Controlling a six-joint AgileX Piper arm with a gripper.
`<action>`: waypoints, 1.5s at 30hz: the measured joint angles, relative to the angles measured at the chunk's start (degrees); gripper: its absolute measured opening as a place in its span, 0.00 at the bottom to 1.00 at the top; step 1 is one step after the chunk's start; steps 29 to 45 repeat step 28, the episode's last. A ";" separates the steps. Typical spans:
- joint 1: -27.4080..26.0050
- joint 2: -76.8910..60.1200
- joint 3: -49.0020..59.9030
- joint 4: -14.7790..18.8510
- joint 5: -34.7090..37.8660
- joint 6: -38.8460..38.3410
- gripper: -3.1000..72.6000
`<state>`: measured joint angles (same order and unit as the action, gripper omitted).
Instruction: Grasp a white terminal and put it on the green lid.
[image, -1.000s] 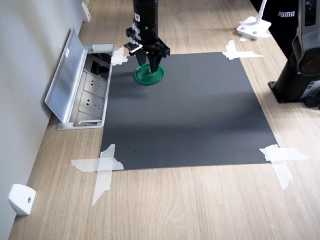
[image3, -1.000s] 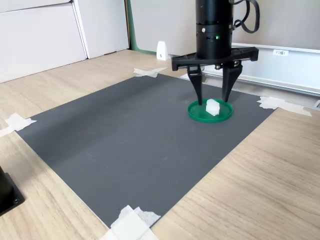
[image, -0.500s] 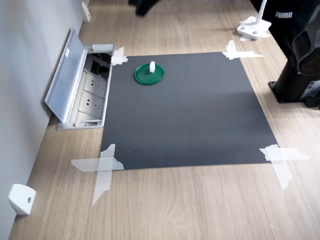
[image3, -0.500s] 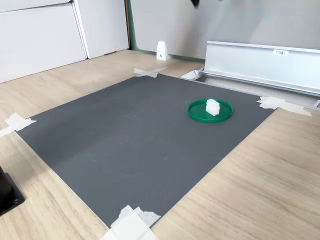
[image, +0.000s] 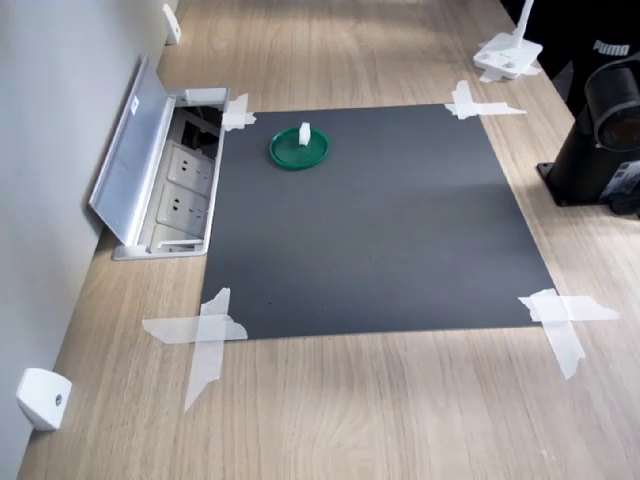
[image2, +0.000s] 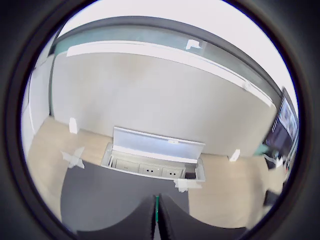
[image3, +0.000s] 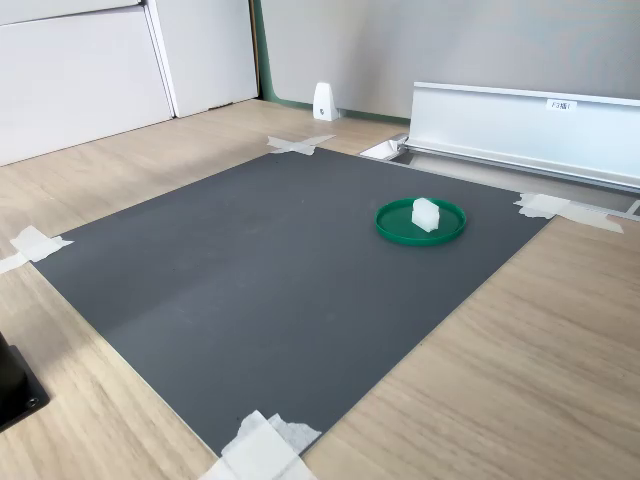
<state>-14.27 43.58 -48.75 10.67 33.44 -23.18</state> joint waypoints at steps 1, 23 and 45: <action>0.00 -1.97 2.95 0.00 -1.47 1.43 0.03; 6.71 -37.14 35.91 -0.66 -7.71 7.04 0.03; 6.71 -41.02 39.11 -0.66 -8.06 7.08 0.03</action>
